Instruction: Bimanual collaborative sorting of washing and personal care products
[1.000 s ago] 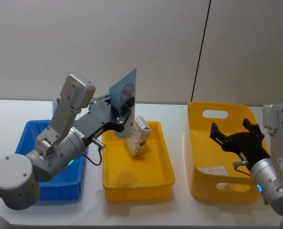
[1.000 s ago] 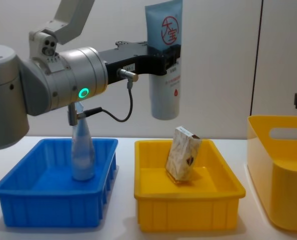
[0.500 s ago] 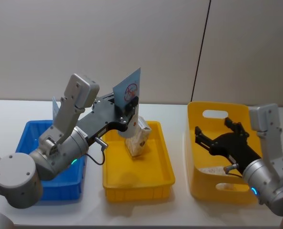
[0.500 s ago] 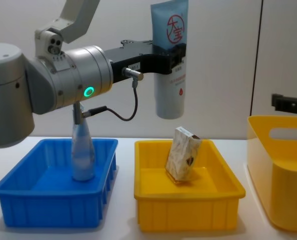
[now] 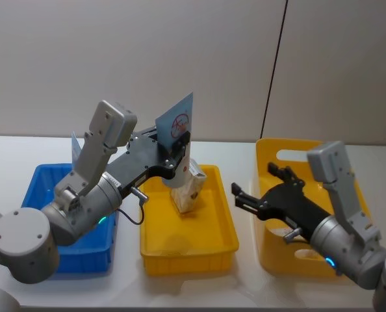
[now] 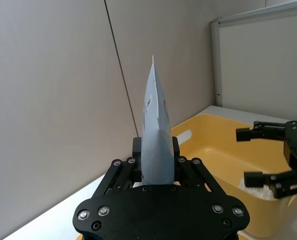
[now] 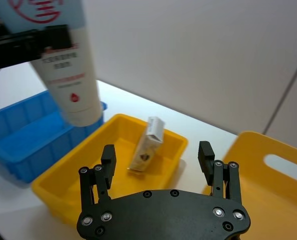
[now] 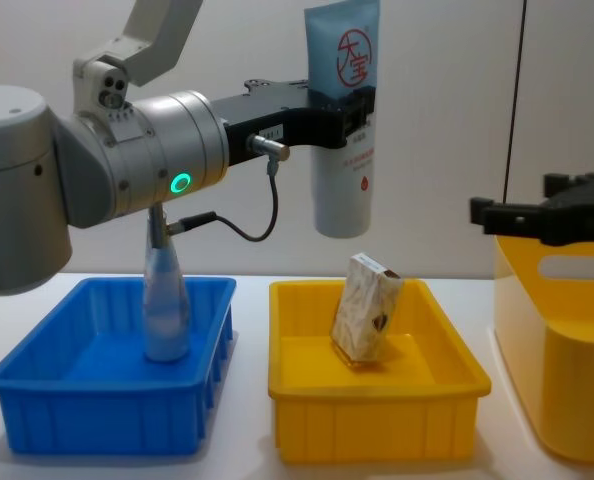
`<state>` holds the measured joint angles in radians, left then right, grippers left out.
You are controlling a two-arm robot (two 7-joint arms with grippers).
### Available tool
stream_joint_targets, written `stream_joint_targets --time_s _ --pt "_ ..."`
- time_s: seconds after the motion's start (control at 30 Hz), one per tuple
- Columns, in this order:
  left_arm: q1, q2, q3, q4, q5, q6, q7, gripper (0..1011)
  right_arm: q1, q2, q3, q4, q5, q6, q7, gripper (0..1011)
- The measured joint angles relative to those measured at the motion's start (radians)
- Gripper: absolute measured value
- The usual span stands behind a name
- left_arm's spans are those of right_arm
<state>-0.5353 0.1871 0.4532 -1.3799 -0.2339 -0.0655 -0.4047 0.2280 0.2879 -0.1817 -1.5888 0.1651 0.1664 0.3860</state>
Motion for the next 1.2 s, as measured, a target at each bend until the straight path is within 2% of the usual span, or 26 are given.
stream_joint_targets --time_s 0.3,0.6,0.83,1.2 --pt "-0.001 -0.001 0.001 0.001 0.000 0.000 -0.001 253 0.056 0.019 -0.061 0.047 0.013 -0.026 0.103 1004" --pt "-0.001 -0.001 0.001 0.001 0.000 0.000 -0.001 253 0.137 0.006 -0.129 0.129 0.014 -0.070 0.181 1004" --pt "-0.001 -0.001 0.001 0.001 0.000 0.000 0.000 253 0.195 -0.015 -0.168 0.194 0.004 -0.096 0.203 1004" --pt "-0.001 -0.001 0.001 0.000 0.000 0.000 0.000 253 0.261 -0.048 -0.206 0.279 -0.016 -0.125 0.191 1004"
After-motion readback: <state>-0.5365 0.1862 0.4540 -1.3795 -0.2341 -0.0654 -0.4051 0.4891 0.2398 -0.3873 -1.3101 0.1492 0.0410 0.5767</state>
